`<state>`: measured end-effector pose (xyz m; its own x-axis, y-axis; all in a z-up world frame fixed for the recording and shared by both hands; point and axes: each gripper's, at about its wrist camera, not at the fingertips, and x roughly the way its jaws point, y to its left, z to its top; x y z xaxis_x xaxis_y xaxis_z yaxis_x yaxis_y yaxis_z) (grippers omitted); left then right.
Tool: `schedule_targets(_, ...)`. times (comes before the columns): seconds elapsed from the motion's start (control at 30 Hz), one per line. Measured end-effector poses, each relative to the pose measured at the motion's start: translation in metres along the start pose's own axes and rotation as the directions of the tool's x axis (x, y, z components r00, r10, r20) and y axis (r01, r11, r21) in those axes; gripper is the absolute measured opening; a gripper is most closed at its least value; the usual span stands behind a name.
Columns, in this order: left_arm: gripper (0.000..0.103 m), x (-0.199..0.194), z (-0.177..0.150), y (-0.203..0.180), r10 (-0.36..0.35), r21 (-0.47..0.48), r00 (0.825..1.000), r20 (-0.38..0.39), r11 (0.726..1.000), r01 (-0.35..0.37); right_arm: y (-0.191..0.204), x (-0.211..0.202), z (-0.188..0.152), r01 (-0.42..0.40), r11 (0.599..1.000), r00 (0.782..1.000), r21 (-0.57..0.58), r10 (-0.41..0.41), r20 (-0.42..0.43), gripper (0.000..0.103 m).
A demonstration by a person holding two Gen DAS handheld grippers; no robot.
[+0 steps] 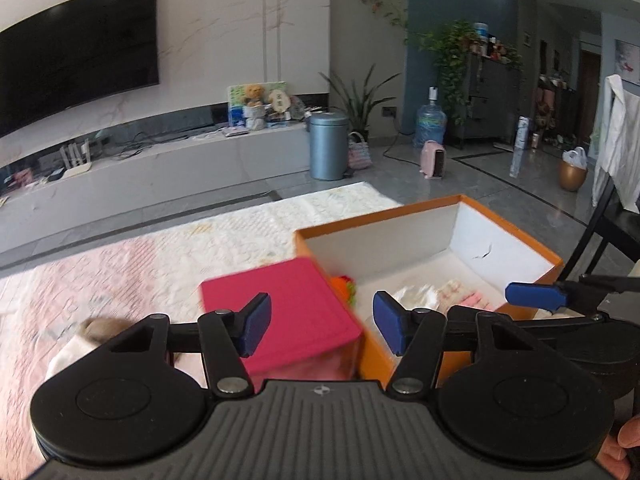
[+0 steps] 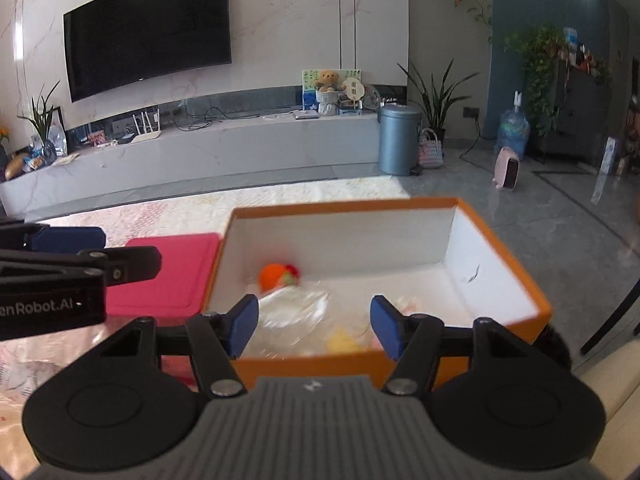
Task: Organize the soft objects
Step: 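Move both tools back toward the white towel on the bed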
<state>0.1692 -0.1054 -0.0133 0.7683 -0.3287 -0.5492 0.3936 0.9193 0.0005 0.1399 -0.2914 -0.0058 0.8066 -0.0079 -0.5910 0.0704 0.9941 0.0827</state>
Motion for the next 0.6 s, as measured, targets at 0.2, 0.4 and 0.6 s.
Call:
schedule_targets(0.2,0.063,-0.021,-0.032,0.027,0.051,-0.077,0.998,-0.024,0.996,-0.053,0.029,-0.012,-0.023,-0.02,1.0,1.0,-0.006,0.021,0.012,0.062)
schedule_targets(0.4,0.062,-0.039,-0.05,0.052,0.106,-0.136,0.993,-0.045,0.985,-0.111,0.061,-0.019,-0.027,-0.084,0.995,0.996,-0.051,0.085,0.025,0.062)
schedule_targets(0.6,0.061,-0.054,-0.065,0.084,0.171,-0.191,0.982,-0.084,0.964,-0.184,0.103,-0.015,-0.032,-0.147,0.981,0.989,-0.131,0.15,0.014,0.061)
